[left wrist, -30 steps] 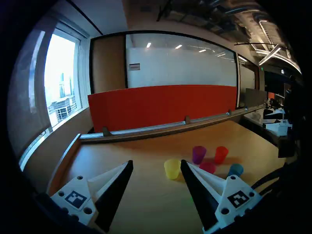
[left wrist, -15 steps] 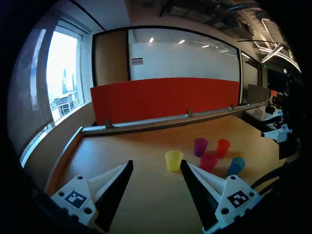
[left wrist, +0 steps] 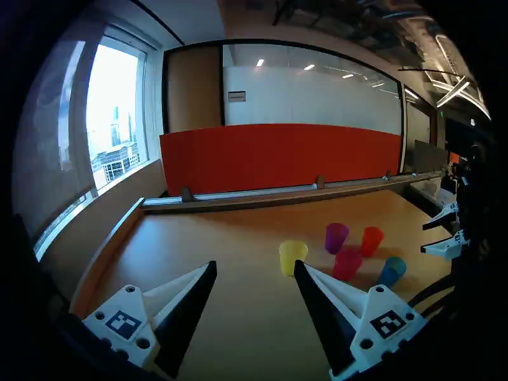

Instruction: Pour water

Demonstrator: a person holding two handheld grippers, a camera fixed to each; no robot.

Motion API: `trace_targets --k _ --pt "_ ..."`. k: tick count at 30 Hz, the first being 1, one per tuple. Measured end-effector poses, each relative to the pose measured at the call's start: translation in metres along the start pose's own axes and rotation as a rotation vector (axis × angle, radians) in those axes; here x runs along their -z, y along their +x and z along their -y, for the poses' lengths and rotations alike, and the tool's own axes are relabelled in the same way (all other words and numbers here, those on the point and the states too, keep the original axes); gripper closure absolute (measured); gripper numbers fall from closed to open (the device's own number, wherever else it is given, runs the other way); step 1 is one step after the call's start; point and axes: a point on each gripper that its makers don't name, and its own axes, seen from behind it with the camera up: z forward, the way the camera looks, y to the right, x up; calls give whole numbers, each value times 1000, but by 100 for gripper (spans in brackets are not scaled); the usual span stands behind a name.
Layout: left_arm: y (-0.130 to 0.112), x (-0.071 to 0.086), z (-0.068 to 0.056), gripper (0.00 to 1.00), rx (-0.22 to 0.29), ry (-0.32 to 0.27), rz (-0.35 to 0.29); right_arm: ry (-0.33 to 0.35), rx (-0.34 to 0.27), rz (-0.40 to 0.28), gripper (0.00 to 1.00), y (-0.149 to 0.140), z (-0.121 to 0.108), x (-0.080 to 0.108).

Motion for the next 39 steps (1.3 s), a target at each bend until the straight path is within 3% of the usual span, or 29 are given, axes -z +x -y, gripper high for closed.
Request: trace_targets --k 18,30,39 --pt "-12 -1 5 10 22 28 22 68 8 123 0 -71 22 -47" --pt "-22 2 7 10 22 40 41 69 -6 145 0 -88 28 -70" --pt "-25 5 15 10 12 59 49 67 -28 124 0 -87 28 -87"
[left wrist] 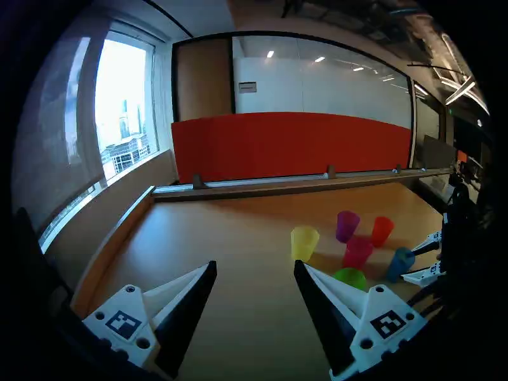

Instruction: Pour water

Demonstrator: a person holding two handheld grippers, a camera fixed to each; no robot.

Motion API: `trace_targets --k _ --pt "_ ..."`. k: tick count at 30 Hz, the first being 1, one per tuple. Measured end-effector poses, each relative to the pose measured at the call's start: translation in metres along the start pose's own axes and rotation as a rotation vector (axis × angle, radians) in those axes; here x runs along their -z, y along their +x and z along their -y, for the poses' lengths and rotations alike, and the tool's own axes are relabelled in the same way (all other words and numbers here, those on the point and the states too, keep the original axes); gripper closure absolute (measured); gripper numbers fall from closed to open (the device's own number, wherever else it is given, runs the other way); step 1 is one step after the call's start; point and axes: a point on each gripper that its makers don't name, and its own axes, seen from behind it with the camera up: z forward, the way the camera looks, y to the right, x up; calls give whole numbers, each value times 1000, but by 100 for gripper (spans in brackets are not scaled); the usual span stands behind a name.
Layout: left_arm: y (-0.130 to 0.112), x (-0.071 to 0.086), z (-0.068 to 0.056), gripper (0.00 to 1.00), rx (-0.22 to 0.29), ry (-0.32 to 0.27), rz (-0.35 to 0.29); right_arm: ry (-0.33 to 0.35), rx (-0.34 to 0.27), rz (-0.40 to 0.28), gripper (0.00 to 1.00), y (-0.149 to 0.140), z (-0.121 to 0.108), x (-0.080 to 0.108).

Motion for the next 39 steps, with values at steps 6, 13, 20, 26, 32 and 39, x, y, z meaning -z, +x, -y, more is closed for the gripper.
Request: trace_targets --k 6,13,20,26,32,39 --pt "1 0 4 10 7 8 -1 5 0 -24 0 5 0 -4" --pt "-1 1 2 10 -2 5 5 21 21 -35 0 6 1 -9" --pt "-3 3 2 10 -5 6 8 33 34 -51 0 9 0 -13" --pt "-3 4 2 10 -8 6 10 43 41 -57 1 8 -1 -14" --pt "-5 4 1 10 -10 6 13 51 53 -68 4 9 -2 -14" --pt "-7 4 -1 10 -14 3 18 60 63 -81 7 10 -3 -16"
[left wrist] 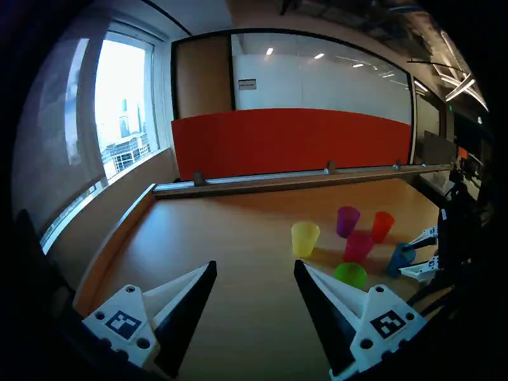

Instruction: Pour water

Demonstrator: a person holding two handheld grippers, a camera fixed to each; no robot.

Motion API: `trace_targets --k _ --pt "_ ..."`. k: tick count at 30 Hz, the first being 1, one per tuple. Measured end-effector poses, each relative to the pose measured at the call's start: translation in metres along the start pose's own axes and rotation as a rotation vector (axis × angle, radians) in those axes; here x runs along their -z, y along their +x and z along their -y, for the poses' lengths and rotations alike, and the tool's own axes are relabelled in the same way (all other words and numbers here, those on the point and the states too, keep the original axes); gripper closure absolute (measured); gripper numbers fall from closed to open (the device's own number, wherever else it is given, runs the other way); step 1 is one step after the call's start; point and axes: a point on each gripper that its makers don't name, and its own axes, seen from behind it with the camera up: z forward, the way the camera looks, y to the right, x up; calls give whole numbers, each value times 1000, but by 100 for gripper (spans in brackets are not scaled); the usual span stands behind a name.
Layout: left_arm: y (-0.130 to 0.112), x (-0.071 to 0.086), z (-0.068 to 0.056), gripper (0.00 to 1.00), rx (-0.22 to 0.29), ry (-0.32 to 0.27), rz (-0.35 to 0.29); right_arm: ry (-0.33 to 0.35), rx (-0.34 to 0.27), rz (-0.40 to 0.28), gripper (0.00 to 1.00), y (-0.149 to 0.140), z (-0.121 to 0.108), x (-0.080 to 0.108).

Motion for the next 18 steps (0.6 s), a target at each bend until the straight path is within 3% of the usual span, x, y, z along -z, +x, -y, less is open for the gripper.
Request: trace_targets --k 18 --pt "-5 -2 -4 10 -14 -8 12 9 20 -23 9 4 0 -1"
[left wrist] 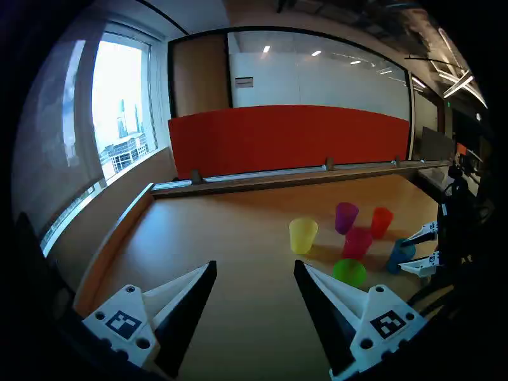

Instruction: Pour water

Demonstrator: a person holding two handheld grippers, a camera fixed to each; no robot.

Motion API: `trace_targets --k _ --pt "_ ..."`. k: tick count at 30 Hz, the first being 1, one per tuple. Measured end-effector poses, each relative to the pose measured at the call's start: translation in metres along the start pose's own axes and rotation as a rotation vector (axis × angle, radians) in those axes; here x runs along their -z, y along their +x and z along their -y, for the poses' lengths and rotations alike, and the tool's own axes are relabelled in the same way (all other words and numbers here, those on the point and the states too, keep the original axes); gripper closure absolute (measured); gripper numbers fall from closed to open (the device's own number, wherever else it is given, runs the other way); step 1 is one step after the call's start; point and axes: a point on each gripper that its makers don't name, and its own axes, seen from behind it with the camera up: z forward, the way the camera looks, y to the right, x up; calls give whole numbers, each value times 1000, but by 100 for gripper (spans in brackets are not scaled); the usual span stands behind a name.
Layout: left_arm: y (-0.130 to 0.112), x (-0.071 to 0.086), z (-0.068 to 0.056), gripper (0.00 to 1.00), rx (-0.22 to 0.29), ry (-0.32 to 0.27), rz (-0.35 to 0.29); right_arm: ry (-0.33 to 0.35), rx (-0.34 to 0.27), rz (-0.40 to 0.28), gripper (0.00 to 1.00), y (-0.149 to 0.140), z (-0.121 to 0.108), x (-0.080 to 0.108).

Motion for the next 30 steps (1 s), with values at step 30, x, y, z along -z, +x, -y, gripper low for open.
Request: trace_targets --k 30 --pt "-1 -23 -38 10 -16 -92 -18 -58 -21 -144 9 80 -8 48"
